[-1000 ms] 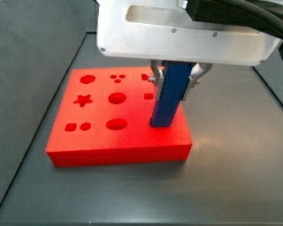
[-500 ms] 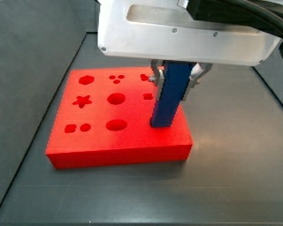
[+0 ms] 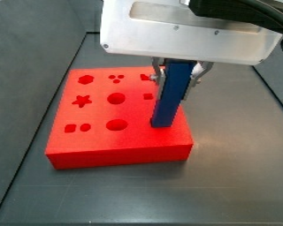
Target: Insert the rectangle object.
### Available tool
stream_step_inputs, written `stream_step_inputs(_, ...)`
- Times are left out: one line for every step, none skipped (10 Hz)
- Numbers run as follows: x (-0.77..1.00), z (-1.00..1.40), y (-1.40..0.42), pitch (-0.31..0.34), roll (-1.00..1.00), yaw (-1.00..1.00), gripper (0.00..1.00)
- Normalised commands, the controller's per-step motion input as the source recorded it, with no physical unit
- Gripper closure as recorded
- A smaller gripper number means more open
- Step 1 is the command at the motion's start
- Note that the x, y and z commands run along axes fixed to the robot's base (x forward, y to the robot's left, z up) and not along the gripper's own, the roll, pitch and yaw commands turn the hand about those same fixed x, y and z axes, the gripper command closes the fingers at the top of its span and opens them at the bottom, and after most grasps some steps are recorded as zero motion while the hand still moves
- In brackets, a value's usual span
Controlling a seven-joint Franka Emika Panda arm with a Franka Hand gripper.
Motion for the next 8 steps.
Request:
stream_step_inputs(0.26,-0.45,0.0,0.363,-0.03,-0.24,1.0)
stream_step_inputs(0.0,0.0,0.0,0.0,0.0,0.0,1.0)
stream_step_inputs(0.0,-0.04,0.0,-0.043,0.0,0.0,1.0)
stream_step_inputs(-0.1,-0.71,0.0,-0.266,-0.06,0.0,1.0)
stream_step_inputs(-0.07,-0.69,0.0,-0.244,-0.08,0.0,1.0)
stream_step_inputs(0.01,0.0,-0.03,0.031,0.02,0.0,1.0)
stream_step_inputs(0.0,0.0,0.0,0.0,-0.01,0.0,1.0)
stream_step_inputs(0.0,0.0,0.0,0.0,0.0,0.0,1.0)
